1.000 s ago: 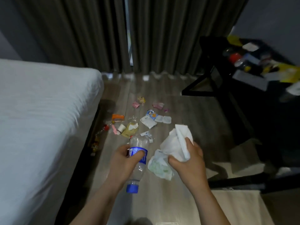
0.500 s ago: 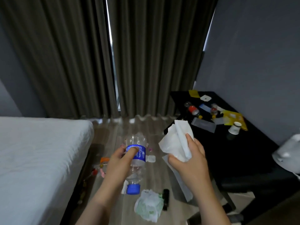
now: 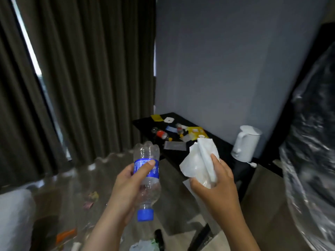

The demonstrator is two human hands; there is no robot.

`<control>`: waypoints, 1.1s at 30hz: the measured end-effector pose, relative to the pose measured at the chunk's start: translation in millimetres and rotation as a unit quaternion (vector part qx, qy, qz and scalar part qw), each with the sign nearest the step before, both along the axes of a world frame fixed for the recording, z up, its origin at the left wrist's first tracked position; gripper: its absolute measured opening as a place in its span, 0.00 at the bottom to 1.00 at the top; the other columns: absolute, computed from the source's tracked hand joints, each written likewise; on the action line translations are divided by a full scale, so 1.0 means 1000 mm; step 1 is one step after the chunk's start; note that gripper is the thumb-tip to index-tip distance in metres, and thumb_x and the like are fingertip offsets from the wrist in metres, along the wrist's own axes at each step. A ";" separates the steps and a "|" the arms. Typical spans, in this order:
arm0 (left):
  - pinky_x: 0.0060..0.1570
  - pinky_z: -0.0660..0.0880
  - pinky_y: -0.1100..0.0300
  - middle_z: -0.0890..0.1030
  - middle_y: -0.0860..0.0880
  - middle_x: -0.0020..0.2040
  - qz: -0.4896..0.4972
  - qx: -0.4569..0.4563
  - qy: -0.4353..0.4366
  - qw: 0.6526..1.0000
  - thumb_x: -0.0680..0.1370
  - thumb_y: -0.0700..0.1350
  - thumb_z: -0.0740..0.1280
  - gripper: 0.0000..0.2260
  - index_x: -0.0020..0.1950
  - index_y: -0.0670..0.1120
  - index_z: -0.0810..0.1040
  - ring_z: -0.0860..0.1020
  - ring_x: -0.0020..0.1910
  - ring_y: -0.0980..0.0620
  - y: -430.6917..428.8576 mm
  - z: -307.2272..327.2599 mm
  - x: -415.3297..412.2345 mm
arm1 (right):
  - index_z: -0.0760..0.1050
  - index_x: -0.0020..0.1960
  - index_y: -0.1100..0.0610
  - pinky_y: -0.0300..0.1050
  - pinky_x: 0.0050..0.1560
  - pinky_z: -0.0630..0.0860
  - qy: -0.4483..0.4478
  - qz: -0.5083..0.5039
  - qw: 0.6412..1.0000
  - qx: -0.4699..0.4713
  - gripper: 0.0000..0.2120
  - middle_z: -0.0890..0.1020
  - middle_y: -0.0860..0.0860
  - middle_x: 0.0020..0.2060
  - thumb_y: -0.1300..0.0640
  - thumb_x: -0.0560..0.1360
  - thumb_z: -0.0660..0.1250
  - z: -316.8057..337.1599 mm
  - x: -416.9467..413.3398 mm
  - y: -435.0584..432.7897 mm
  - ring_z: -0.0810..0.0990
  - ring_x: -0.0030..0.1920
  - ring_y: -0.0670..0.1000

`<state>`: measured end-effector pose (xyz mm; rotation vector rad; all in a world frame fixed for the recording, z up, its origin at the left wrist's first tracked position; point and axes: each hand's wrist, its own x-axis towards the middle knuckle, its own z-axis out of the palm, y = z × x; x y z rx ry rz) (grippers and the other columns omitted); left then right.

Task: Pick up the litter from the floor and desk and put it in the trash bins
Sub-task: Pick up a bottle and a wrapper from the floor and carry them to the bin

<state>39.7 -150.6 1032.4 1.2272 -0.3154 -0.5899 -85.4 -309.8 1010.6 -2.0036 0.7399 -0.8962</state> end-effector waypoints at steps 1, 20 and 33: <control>0.29 0.72 0.57 0.76 0.39 0.36 -0.017 -0.002 -0.007 1.000 0.63 0.54 0.75 0.24 0.51 0.39 0.77 0.73 0.27 0.47 -0.001 0.002 0.000 | 0.59 0.75 0.44 0.40 0.56 0.66 -0.006 -0.022 1.000 -0.001 0.43 0.59 0.43 0.72 0.48 0.64 0.74 0.003 -0.007 0.003 0.65 0.62 0.43; 0.37 0.77 0.52 0.83 0.45 0.41 -0.452 -0.161 -0.102 0.871 0.59 0.55 0.75 0.25 0.54 0.49 0.79 0.80 0.37 0.47 -0.156 0.092 -0.328 | 0.67 0.67 0.37 0.13 0.46 0.58 -0.054 -0.450 0.870 -0.193 0.36 0.66 0.35 0.60 0.53 0.62 0.76 0.113 -0.399 0.020 0.64 0.55 0.21; 0.39 0.79 0.55 0.85 0.49 0.47 -0.600 -0.341 -0.129 0.712 0.64 0.55 0.73 0.21 0.56 0.60 0.76 0.83 0.44 0.49 -0.169 0.185 -0.690 | 0.59 0.73 0.38 0.14 0.45 0.63 -0.037 -0.641 0.709 -0.290 0.43 0.58 0.32 0.67 0.43 0.60 0.71 0.198 -0.732 0.105 0.61 0.56 0.19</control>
